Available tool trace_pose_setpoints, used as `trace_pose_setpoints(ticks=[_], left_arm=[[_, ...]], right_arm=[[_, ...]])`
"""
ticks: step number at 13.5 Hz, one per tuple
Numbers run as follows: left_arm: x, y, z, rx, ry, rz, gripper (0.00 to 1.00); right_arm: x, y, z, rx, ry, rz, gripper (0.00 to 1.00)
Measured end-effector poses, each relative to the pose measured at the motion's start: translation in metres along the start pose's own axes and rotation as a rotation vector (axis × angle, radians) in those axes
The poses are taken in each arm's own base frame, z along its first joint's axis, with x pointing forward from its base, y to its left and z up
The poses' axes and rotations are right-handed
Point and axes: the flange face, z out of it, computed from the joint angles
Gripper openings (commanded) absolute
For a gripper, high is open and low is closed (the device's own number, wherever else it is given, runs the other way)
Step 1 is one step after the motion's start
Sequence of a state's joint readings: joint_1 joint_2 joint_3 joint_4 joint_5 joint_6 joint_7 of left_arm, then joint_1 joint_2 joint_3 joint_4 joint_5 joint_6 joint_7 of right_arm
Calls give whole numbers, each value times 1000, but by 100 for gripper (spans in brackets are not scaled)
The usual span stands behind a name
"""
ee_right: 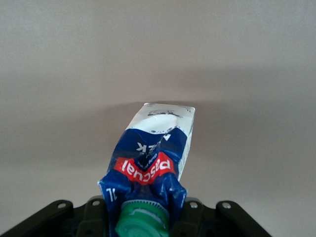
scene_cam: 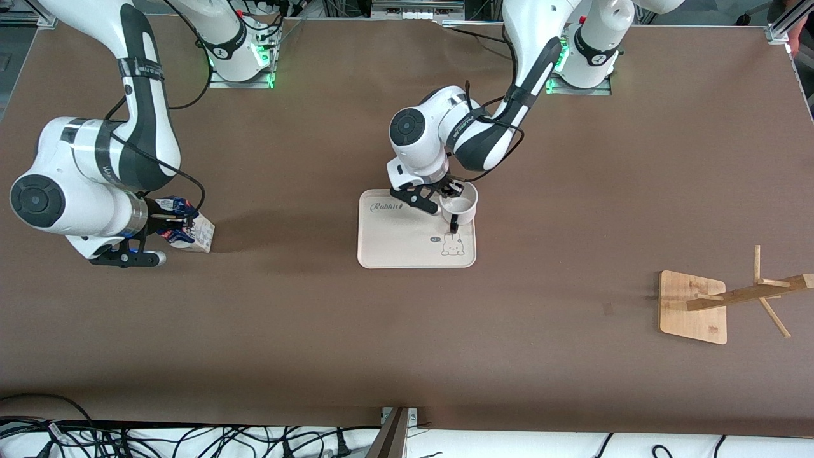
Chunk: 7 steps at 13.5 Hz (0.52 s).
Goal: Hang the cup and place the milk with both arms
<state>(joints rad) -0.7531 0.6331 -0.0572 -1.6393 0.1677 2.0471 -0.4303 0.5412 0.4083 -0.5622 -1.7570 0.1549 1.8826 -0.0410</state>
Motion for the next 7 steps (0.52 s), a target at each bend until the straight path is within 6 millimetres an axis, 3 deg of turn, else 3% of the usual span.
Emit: trace_pose_setpoints(ticks=[2, 4, 5, 7], left_arm=[[4, -3, -13, -7, 23, -10, 0], [11, -12, -44, -19, 74, -37, 0], [14, -26, -66, -23, 106, -62, 0], [20, -80, -121, -28, 154, -143, 0]], right_arm=[[-4, 1, 4, 8, 14, -1, 32], [-5, -1, -2, 15, 35, -6, 32], [-5, -4, -5, 22, 52, -7, 32], [-2, -14, -11, 53, 91, -12, 32]])
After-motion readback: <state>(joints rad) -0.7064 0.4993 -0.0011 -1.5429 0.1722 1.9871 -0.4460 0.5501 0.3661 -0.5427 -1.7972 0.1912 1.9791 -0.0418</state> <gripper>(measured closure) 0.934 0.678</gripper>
